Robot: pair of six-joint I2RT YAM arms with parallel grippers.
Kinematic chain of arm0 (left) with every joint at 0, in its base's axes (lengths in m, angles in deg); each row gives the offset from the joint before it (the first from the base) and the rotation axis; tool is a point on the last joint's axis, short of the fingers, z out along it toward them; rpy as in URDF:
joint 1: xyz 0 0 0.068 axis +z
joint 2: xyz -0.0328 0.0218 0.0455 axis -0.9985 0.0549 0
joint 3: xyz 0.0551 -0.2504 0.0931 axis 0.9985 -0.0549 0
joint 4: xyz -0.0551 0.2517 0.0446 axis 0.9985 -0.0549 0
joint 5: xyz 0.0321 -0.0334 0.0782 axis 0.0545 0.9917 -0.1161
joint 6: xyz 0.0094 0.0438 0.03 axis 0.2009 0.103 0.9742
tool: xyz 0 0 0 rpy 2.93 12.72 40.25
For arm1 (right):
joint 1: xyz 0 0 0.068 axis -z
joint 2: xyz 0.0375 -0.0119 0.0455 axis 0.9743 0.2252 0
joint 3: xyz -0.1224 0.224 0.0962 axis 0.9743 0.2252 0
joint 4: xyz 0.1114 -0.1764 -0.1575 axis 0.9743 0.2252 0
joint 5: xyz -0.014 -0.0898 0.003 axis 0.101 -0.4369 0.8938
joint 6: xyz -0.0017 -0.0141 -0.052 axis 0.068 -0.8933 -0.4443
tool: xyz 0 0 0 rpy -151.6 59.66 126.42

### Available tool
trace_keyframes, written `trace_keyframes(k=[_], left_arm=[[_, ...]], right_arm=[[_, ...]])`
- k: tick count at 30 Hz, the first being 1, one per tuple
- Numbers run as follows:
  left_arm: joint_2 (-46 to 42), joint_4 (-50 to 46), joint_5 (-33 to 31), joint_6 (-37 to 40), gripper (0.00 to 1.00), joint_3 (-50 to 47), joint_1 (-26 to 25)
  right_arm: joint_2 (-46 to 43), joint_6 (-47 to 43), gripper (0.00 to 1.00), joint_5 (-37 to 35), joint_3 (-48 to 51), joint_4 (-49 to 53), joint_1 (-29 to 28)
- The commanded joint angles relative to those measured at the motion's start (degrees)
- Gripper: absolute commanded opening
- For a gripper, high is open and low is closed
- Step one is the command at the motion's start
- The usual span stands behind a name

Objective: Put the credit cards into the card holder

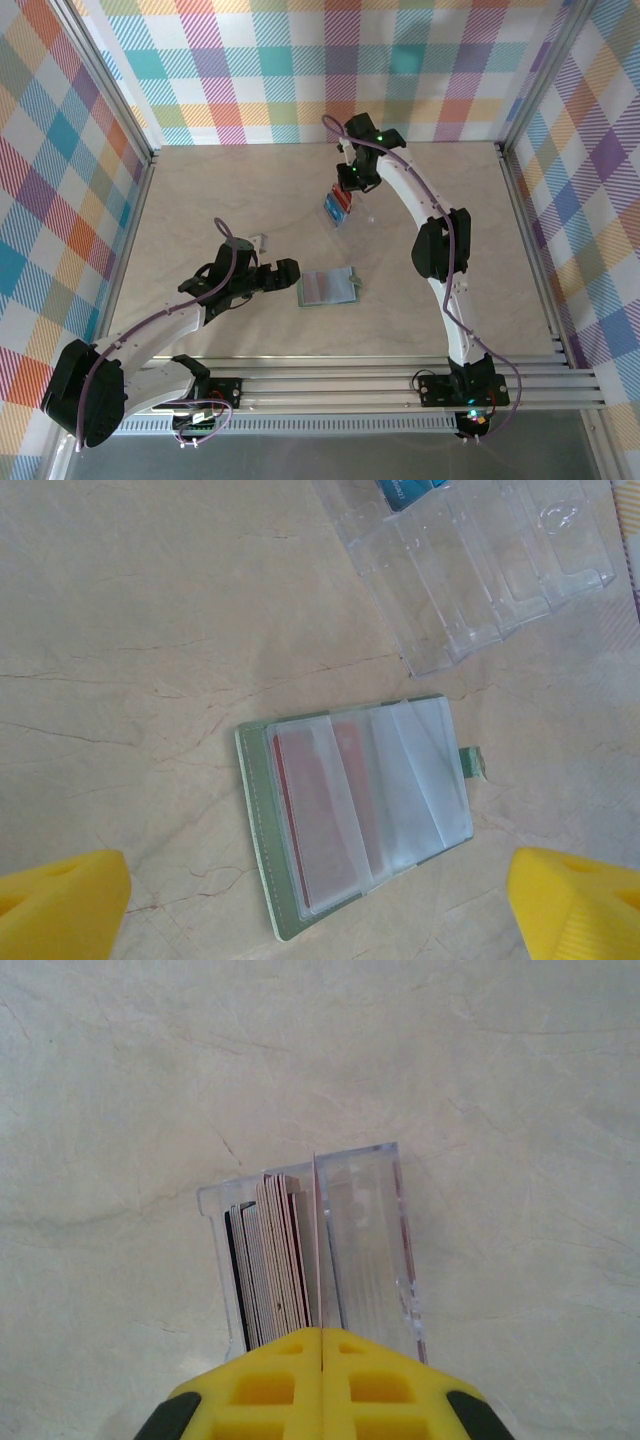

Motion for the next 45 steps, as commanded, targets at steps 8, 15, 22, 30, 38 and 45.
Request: trace_keyframes(k=[8,15,22,30,38,45], left_arm=[[1.2,-0.8,-0.2,0.0,0.96,0.1,0.6],[1.3,-0.9,-0.6,0.2,0.96,0.1,0.7],[2.1,-0.9,-0.5,0.6,0.96,0.3,0.6],[4.0,0.5,2.1,1.0,0.92,0.6,0.4],[9.8,3.3,6.5,1.8,0.65,2.4,-2.0],[16.4,3.9,8.1,2.9,0.37,5.3,-3.9]], right_arm=[[-4.3,3.0,0.00,-6.7,-0.9,1.4,-0.8],[-7.6,3.6,0.00,-7.4,1.0,0.1,-1.5],[-11.8,3.7,0.00,-9.9,4.6,-1.2,-2.5],[-31.8,9.0,0.00,-8.0,33.9,-18.1,-6.1],[-52.6,19.1,0.00,5.7,70.8,-39.8,-8.5],[-58.9,22.2,0.00,12.5,86.3,-48.2,-11.0]])
